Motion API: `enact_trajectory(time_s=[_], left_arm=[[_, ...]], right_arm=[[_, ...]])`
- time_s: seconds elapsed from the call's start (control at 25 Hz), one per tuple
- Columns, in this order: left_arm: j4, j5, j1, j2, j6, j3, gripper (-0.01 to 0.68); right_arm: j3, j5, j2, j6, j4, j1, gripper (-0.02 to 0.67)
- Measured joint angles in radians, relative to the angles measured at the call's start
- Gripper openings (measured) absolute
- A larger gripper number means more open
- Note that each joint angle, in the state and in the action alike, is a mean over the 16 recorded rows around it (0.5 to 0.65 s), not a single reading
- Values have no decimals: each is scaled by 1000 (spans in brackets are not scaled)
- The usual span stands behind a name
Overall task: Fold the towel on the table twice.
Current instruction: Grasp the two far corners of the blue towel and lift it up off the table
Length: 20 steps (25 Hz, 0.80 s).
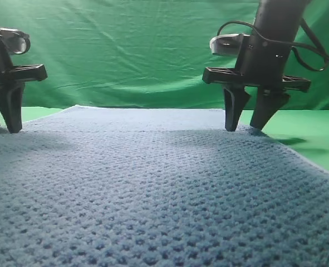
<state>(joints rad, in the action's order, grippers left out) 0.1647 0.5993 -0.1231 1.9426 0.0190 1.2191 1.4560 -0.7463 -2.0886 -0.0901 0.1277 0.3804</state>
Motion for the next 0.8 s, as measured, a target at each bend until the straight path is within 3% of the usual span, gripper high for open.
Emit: enact_trajectory(time_s=[0.2,0.36,0.52,0.8], left_arm=[[37,4,2,9,10,7,103],[53,29,2,11,18,24,26],[60,77,2,0,25,60,0],[78,159,0,-67,27,224,0]], right_arm=[[5,-2,-5,-8,18,17,140],[10,-13,1,2,13,29,47],[32,-37,25,22,-11,33,7],[187,-77,88,58,-90,26,0]])
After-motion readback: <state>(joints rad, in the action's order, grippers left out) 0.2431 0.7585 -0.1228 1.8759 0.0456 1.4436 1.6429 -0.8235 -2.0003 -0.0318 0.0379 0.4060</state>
